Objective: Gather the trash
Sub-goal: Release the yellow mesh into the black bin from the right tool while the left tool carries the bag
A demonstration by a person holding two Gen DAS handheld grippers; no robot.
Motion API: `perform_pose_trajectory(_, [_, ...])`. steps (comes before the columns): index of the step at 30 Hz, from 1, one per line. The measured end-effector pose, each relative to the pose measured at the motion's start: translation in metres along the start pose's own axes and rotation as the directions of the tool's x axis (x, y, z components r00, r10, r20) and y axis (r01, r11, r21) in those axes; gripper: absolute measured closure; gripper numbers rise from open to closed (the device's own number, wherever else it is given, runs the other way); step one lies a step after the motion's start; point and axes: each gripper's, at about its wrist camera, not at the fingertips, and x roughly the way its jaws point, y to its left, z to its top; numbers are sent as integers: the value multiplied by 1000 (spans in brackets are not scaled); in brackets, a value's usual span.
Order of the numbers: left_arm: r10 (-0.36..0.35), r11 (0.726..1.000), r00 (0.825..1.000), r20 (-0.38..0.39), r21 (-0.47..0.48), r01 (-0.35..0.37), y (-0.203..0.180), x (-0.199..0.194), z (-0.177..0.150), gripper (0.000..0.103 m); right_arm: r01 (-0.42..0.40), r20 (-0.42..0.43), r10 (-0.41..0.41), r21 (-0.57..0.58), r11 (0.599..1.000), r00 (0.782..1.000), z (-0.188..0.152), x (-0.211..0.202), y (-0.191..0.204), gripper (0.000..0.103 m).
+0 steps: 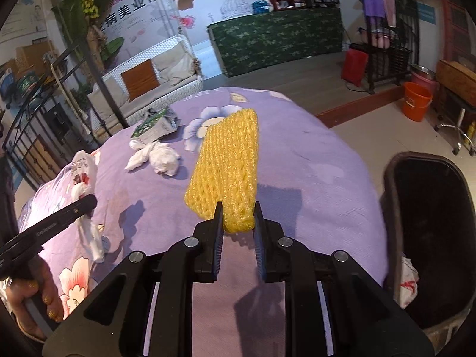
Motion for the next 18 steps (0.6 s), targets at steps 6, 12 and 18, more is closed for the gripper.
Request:
perform_pose_trajectory(6, [-104, 991, 995, -13, 84, 104, -53, -8, -13, 81, 103, 35, -108, 105, 989, 994, -15, -36, -63, 84])
perform_pose_trajectory(12, [-203, 966, 978, -49, 153, 208, -96, -6, -20, 81, 202, 47, -215, 199, 959, 975, -28, -67, -117, 84])
perform_pose_trajectory(18, [-292, 922, 951, -101, 236, 308, -141, 0, -28, 81, 314, 10, -330, 279, 907, 944, -45, -79, -168, 84])
